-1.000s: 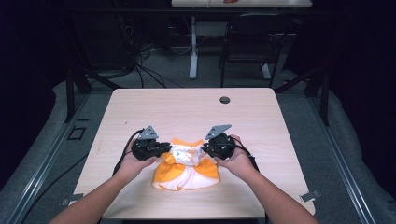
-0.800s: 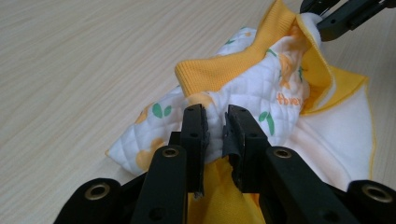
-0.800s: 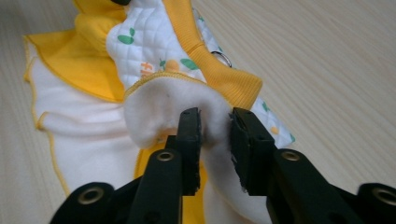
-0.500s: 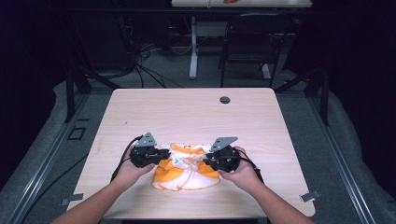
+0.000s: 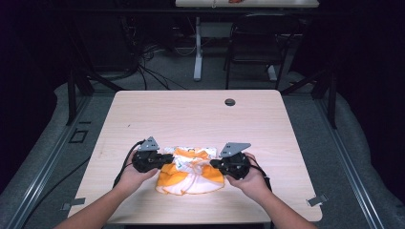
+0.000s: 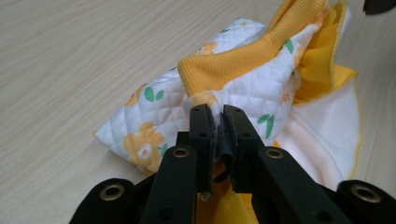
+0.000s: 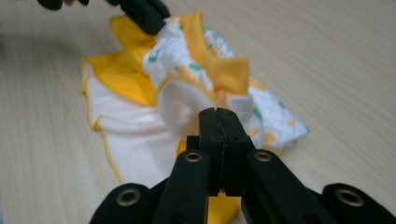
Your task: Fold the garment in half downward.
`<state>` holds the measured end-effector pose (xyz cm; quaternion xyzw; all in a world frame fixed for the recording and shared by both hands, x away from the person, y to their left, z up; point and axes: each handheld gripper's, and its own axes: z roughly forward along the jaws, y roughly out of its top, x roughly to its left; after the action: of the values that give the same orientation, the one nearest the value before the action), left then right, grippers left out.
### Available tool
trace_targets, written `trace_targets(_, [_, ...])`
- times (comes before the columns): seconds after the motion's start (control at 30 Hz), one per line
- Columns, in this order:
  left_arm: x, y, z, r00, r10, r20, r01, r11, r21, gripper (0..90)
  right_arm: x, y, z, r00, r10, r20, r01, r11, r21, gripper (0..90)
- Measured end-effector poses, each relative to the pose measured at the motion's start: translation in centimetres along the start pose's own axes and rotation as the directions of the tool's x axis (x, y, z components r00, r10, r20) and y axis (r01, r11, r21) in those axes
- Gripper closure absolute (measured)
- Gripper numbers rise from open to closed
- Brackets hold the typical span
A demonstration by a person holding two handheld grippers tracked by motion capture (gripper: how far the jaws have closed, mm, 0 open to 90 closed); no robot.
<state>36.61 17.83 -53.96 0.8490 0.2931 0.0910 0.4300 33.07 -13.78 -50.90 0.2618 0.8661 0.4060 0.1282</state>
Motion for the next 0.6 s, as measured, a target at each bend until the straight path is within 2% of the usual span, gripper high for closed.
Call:
trace_targets(0.17, [-0.1,0.0,-0.3,1.0000,0.000,0.006,0.000,1.0000,-0.005,83.3,-1.0,1.2,0.0,0.9992,0.018,0.036,-0.018,1.000,-0.023,89.9])
trace_targets(0.27, [-0.2,-0.1,-0.4,1.0000,-0.003,0.008,0.003,0.9999,-0.010,83.6,-1.4,1.1,0.7,0.9993,0.035,0.010,-0.035,0.999,0.005,89.8])
trace_targets(0.47, [-0.2,-0.3,-0.6,0.9998,-0.012,0.015,0.012,0.9999,-0.012,84.0,-0.3,-0.2,1.4,0.9990,0.024,-0.037,-0.022,0.998,0.053,89.7])
trace_targets(0.6, [-0.4,-0.3,-0.6,0.9997,-0.015,0.021,0.015,0.9998,-0.015,84.2,0.3,-1.0,1.8,0.9987,0.011,-0.050,-0.007,0.996,0.084,89.7])
